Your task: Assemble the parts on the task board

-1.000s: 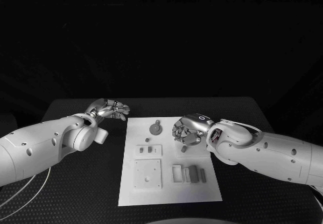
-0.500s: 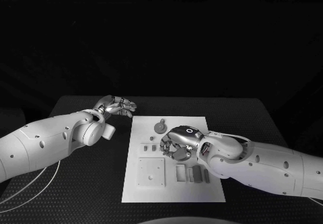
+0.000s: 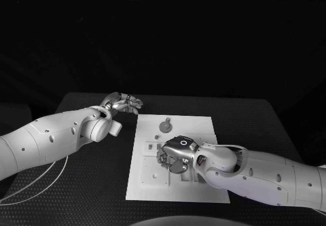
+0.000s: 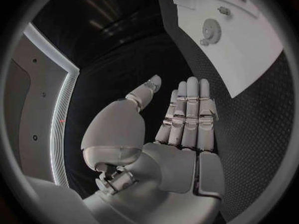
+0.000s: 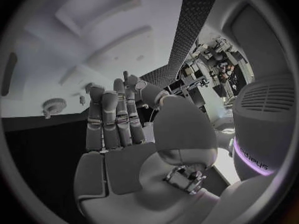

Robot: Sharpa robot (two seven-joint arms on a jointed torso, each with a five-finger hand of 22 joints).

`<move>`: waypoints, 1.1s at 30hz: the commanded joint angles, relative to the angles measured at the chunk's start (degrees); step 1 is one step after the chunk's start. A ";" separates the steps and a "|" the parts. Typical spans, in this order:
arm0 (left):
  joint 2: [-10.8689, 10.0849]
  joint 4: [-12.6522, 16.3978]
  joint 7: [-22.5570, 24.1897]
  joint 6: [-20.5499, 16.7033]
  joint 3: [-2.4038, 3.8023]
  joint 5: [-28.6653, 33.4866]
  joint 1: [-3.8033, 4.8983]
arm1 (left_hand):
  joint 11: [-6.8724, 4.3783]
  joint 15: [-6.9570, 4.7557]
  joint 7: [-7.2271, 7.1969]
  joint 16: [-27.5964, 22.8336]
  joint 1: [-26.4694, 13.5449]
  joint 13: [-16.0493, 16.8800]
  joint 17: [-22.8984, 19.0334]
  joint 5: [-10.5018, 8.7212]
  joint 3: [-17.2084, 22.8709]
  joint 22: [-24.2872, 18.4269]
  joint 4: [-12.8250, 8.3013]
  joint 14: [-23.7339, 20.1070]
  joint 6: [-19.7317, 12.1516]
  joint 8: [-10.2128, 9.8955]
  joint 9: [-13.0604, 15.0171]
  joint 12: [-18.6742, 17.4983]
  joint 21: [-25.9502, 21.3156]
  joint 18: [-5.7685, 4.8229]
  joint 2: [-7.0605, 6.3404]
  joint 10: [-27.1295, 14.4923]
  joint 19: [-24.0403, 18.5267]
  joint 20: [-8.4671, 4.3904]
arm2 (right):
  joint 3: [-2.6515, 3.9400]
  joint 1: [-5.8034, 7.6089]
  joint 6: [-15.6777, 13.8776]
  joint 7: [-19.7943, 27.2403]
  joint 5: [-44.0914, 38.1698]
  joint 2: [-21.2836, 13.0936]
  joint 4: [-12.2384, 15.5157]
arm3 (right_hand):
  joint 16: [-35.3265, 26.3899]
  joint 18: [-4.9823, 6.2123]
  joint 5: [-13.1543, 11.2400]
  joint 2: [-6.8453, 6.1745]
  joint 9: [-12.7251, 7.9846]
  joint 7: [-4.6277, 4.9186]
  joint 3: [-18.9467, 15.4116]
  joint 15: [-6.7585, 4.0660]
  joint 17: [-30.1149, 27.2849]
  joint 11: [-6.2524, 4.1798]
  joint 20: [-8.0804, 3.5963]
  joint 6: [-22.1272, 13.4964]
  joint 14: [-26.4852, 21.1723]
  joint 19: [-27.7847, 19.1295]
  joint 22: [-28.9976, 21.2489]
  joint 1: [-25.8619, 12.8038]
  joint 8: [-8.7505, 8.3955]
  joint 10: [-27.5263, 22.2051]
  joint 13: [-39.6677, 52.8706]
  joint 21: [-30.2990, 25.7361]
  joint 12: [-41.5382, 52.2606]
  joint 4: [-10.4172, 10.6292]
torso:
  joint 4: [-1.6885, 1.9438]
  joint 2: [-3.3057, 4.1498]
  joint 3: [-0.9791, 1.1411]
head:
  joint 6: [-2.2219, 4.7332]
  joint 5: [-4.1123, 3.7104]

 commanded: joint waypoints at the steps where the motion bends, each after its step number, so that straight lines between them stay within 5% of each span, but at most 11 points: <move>1: 0.19 0.08 0.87 -0.31 0.04 0.59 0.07 | -0.23 0.09 -0.07 -0.22 -0.28 -0.06 0.10 -0.22 -0.23 -0.07 0.03 0.20 -0.28 0.36 -0.05 0.18 0.14 -0.14 -0.22 0.23 0.19 0.06 | -0.03 -0.11 1.39 0.68 -3.56 0.43 -0.44 | -0.24 0.86 0.23 0.01 0.10 0.26 0.36 -0.35 0.00 -0.03 -0.13 0.04 0.10 0.47 0.10 -0.62 0.20 0.37 -0.09 0.31 -0.25 -0.12 | -0.03 0.06 0.01 | -0.26 0.89; 12: 0.35 0.15 0.86 -0.18 0.04 0.63 0.07 | -0.23 0.11 -0.06 -0.30 -0.31 -0.06 0.19 -0.22 -0.24 -0.11 0.07 0.19 -0.31 0.37 -0.06 0.16 0.13 -0.16 -0.22 0.22 0.17 0.06 | -0.70 -1.00 1.80 0.11 -5.27 2.10 -2.78 | -0.26 0.86 0.22 -0.01 0.10 0.26 0.37 -0.36 0.01 -0.03 -0.14 0.05 0.13 0.50 0.10 -0.62 0.20 0.39 -0.10 0.30 -0.27 -0.12 | 0.03 0.04 0.03 | -0.67 1.45; 33: 0.16 0.19 0.70 0.18 0.04 0.63 0.07 | -0.18 0.13 -0.01 -0.50 -0.38 -0.11 0.44 -0.22 -0.27 -0.22 0.16 0.17 -0.47 0.35 -0.11 0.07 0.12 -0.19 -0.20 0.12 0.12 0.06 | -0.69 -1.38 -0.18 -0.28 -5.55 2.04 -3.85 | -0.26 0.86 0.22 -0.05 0.10 0.24 0.37 -0.37 0.04 -0.04 -0.17 0.10 0.23 0.58 0.13 -0.59 0.23 0.48 -0.12 0.32 -0.30 -0.14 | -0.05 0.04 0.02 | -0.84 2.03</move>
